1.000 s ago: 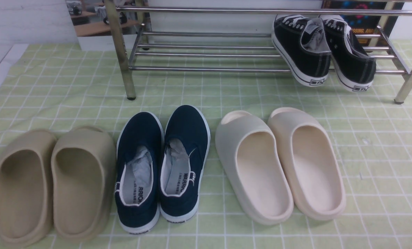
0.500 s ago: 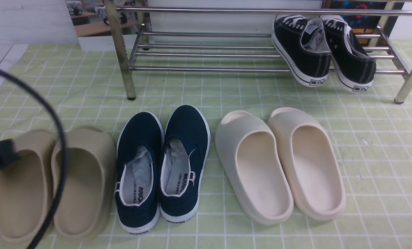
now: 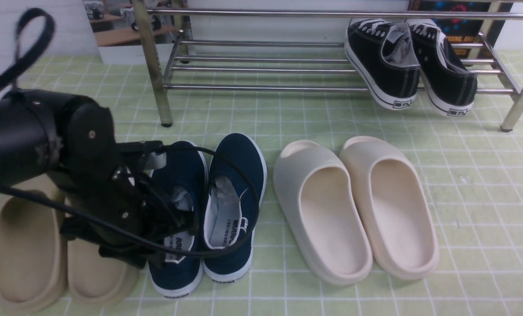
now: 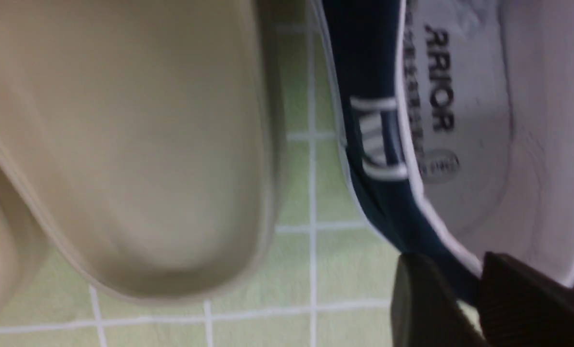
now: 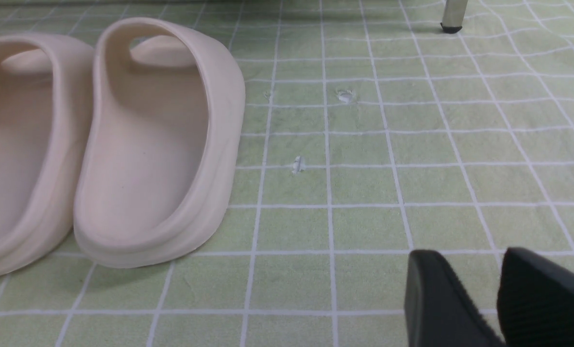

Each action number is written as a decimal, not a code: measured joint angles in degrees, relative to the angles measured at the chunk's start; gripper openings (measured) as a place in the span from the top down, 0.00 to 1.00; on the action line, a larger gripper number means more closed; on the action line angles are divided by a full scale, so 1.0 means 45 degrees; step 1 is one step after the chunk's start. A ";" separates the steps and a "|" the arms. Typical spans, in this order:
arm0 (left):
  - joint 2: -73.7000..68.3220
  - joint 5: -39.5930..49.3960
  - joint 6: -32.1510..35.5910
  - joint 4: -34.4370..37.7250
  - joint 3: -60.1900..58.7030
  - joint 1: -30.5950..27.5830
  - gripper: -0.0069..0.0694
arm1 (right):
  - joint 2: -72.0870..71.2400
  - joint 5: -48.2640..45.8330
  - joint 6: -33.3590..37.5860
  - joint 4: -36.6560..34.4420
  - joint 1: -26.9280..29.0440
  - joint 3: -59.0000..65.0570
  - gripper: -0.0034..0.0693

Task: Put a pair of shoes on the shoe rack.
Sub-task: Use the left arm to grab the shoe closest to it, then use the left arm to put a shoe into the shoe rack

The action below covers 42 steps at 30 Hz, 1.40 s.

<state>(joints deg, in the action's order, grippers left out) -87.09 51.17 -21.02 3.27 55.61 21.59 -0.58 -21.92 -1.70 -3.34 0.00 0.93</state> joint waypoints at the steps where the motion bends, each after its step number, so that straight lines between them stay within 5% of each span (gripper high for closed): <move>1: -0.0063 -0.0263 -0.0534 -0.0262 0.0014 0.0028 0.54 | 0.0000 0.0000 0.0000 0.0000 0.0000 0.0000 0.63; 4: -0.0246 -0.1300 -0.2160 -0.1211 0.0039 0.0054 0.45 | 0.0000 0.0000 0.0000 0.0000 0.0000 0.0000 0.63; 8: -0.0450 -0.1769 -0.3043 -0.1918 0.0055 0.0054 0.48 | 0.0000 0.0000 0.0000 -0.0001 0.0000 0.0000 0.63; 15: -0.1234 -0.2466 -0.3432 -0.2476 0.0122 0.0079 0.89 | 0.0000 0.0000 0.0000 -0.0001 0.0000 0.0000 0.63; 27: 0.0491 -0.0135 -0.2543 -0.2446 0.4101 0.0078 0.88 | 0.0000 0.0000 0.0000 -0.0001 0.0000 0.0000 0.63; 42: -0.6470 -0.0102 -0.2594 -0.2206 1.2274 -0.0346 0.88 | 0.0000 -0.0003 0.0000 -0.0001 0.0000 0.0000 0.63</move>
<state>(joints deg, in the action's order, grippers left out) -116.21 50.71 -32.69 -6.65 110.84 20.03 -0.58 -21.93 -1.70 -3.34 0.00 0.93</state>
